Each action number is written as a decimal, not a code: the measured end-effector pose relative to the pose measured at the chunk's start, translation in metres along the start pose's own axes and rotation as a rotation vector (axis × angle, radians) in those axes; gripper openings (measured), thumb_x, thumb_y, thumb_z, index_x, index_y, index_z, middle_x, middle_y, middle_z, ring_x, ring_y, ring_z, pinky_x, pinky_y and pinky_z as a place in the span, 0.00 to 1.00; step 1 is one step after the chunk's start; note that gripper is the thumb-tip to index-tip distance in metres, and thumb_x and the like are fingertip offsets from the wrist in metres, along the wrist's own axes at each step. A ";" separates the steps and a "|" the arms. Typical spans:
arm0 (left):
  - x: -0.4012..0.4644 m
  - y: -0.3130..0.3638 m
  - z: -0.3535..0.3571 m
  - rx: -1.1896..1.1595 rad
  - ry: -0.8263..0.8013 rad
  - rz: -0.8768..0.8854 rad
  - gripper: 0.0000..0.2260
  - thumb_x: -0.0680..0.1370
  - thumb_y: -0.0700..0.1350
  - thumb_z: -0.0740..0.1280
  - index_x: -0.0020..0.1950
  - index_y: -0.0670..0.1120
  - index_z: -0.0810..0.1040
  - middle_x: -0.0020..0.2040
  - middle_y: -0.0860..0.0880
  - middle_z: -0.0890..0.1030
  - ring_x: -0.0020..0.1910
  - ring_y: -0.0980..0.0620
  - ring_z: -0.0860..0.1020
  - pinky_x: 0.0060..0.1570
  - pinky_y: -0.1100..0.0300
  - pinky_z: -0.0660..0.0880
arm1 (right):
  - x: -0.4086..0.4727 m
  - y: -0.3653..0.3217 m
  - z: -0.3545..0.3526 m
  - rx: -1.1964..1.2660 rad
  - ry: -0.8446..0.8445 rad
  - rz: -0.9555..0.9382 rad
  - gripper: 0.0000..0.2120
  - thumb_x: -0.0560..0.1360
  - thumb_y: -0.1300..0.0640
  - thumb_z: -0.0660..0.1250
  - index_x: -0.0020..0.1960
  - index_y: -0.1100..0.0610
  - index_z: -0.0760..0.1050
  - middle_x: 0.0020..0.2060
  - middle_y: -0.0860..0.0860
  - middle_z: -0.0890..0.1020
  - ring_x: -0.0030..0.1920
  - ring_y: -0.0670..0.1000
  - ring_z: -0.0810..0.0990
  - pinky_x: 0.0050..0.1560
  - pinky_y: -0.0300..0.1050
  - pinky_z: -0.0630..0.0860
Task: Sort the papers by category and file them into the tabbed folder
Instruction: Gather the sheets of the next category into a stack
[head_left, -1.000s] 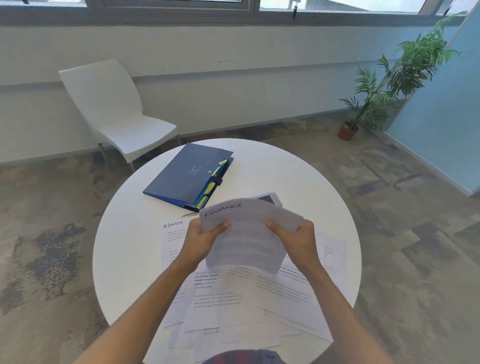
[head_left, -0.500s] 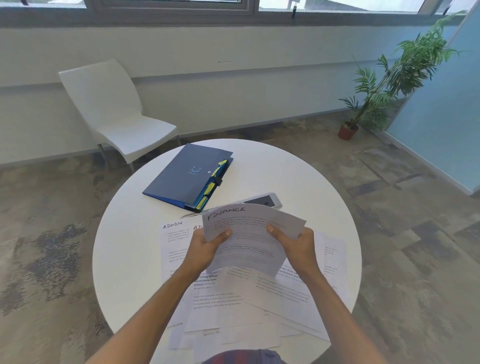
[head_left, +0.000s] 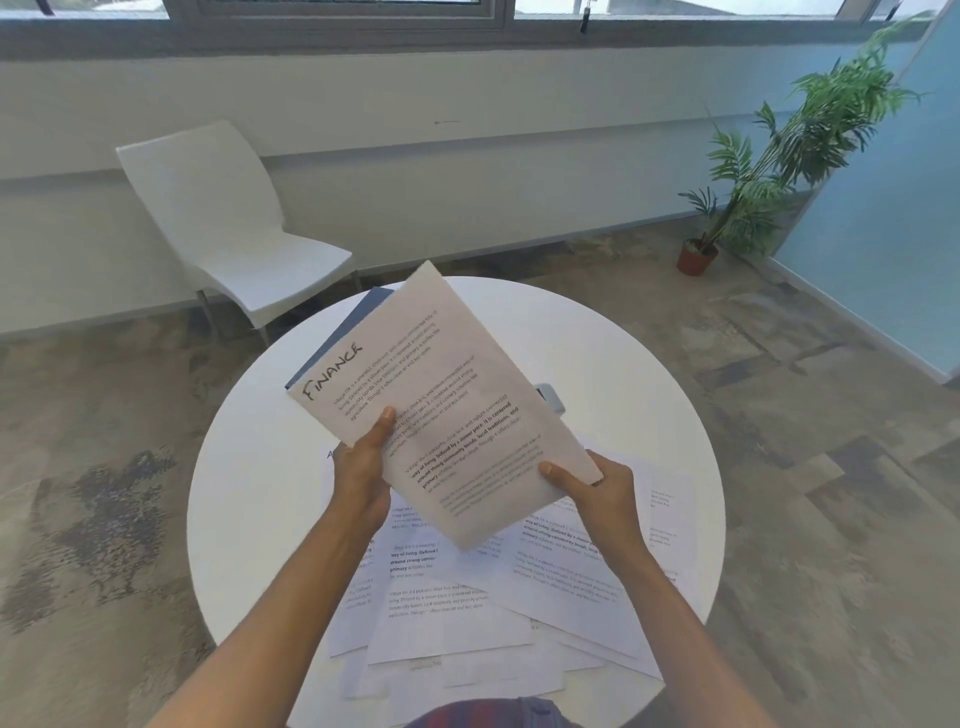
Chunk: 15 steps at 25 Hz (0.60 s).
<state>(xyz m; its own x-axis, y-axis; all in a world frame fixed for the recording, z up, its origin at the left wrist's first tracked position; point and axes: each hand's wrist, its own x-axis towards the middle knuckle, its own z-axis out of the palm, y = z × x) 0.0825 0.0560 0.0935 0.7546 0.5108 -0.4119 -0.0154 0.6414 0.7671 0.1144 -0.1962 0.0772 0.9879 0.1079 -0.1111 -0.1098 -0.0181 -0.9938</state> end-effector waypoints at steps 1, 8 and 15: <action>0.001 0.000 0.001 -0.049 -0.008 -0.041 0.13 0.77 0.38 0.70 0.60 0.45 0.79 0.60 0.44 0.82 0.59 0.42 0.80 0.59 0.40 0.76 | 0.001 -0.001 0.003 0.092 0.022 0.043 0.08 0.72 0.63 0.75 0.51 0.60 0.83 0.44 0.51 0.88 0.46 0.51 0.86 0.44 0.41 0.83; -0.013 -0.003 0.013 -0.151 -0.245 -0.138 0.10 0.80 0.38 0.64 0.53 0.48 0.84 0.57 0.44 0.84 0.55 0.45 0.83 0.56 0.44 0.79 | 0.001 -0.001 0.019 0.252 0.020 0.141 0.11 0.73 0.64 0.73 0.55 0.56 0.81 0.51 0.52 0.87 0.51 0.52 0.86 0.52 0.49 0.83; 0.009 0.021 -0.004 0.327 0.000 0.110 0.10 0.77 0.34 0.67 0.53 0.47 0.80 0.50 0.47 0.85 0.49 0.46 0.83 0.47 0.50 0.82 | 0.009 0.003 -0.017 0.039 0.104 0.030 0.10 0.74 0.61 0.74 0.55 0.57 0.82 0.46 0.47 0.86 0.44 0.45 0.86 0.45 0.41 0.84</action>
<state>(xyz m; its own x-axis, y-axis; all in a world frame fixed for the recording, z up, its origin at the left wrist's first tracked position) 0.0868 0.0765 0.1041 0.7599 0.5668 -0.3182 0.1148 0.3649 0.9240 0.1252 -0.2121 0.0732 0.9900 0.0045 -0.1412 -0.1413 0.0192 -0.9898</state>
